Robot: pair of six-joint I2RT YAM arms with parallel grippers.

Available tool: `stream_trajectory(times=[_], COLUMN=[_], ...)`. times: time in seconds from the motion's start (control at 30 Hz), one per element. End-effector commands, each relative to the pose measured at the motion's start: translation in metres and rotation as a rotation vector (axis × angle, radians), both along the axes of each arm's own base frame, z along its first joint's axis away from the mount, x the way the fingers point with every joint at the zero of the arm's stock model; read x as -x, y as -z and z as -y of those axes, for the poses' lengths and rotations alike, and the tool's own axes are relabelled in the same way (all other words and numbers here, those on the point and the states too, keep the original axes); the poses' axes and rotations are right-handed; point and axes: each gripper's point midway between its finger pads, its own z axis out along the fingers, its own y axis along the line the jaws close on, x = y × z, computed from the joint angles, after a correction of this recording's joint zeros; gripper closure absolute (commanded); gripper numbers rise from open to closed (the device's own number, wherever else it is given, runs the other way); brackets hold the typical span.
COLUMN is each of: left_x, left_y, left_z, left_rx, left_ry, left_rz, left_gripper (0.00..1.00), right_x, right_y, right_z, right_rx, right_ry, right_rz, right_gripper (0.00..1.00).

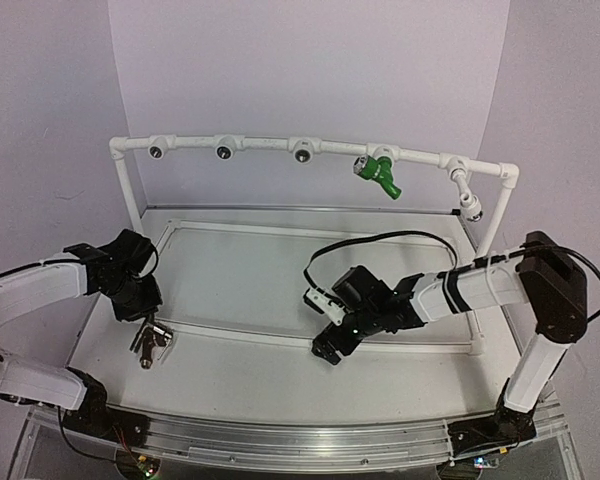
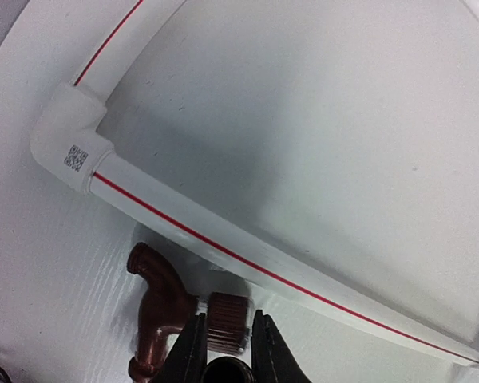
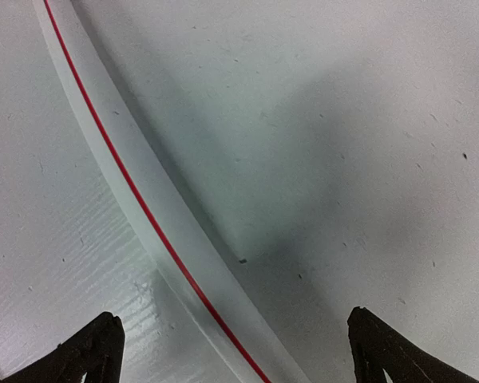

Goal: Install the water faucets

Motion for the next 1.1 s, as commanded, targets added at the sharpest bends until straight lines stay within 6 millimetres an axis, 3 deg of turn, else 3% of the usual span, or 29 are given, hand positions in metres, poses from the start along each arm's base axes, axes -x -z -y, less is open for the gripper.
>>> stream_trajectory(times=[0.0,0.13,0.23,0.3,0.43,0.53,0.67,0.83,1.07], left_x=[-0.019,-0.019,-0.015,-0.008,-0.003,-0.012,-0.020,-0.019,-0.014], left_y=[-0.063,-0.103,-0.137,-0.168,-0.201,-0.205,-0.199,-0.187,-0.172], left_z=[0.024,0.047,0.082,0.112,0.136,0.144,0.162,0.189,0.216], left_rx=[0.105,0.221,0.380,0.520,0.634,0.633,0.584,0.525,0.491], left_ry=[0.124,0.247,0.422,0.584,0.739,0.754,0.762,0.796,0.825], left_rz=[0.170,0.285,0.382,0.482,0.604,0.613,0.597,0.568,0.524], left_gripper=[1.00,1.00,1.00,1.00,1.00,1.00,1.00,1.00,1.00], right_x=[-0.007,-0.007,-0.006,-0.003,0.034,0.045,0.041,0.034,0.031], right_y=[-0.009,-0.008,-0.028,-0.060,-0.141,-0.184,-0.203,-0.208,-0.188], right_z=[-0.044,-0.089,-0.114,-0.129,-0.153,-0.158,-0.163,-0.164,-0.176], right_rx=[0.012,-0.027,-0.113,-0.237,-0.595,-0.779,-0.833,-0.838,-0.789], right_ry=[-0.163,-0.232,-0.226,-0.184,-0.210,-0.187,-0.126,-0.111,-0.118], right_rz=[0.063,0.066,0.050,0.006,-0.193,-0.300,-0.367,-0.324,-0.321], right_gripper=[0.02,0.02,0.02,0.02,0.02,0.02,0.02,0.04,0.28])
